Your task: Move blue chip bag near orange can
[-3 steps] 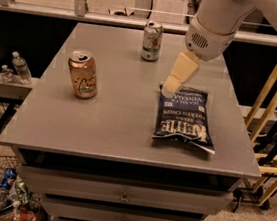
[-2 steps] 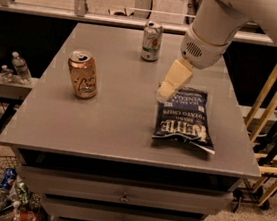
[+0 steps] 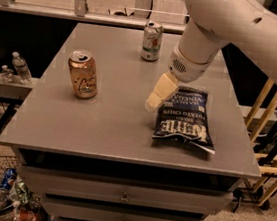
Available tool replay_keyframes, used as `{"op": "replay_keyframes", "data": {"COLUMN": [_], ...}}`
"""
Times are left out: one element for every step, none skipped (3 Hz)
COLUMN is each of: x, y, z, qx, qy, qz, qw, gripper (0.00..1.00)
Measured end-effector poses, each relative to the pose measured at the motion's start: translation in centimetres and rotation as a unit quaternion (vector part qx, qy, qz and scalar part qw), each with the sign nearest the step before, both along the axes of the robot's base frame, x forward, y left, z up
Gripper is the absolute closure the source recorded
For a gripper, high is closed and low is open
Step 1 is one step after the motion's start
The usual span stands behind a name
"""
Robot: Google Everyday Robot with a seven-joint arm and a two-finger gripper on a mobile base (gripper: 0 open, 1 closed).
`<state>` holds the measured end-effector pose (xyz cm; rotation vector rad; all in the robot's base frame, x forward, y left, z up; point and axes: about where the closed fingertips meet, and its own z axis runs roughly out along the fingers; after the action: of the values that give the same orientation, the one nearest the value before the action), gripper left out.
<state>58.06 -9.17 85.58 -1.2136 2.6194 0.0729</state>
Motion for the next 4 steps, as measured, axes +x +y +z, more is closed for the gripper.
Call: {"op": "replay_keyframes", "data": {"x": [0.2, 0.1, -0.4, -0.3], "y": [0.1, 0.2, 0.4, 1.2], "z": [-0.8, -1.4, -1.9, -2.2], "qx": [0.001, -0.001, -0.005, 0.002], "qy": [0.004, 0.007, 0.008, 0.006], "qz": [-0.001, 0.001, 0.010, 0.023], "qw": [1.0000, 1.0000, 0.9999, 0.9997], "gripper": [0.00, 0.17, 0.41, 0.64]}}
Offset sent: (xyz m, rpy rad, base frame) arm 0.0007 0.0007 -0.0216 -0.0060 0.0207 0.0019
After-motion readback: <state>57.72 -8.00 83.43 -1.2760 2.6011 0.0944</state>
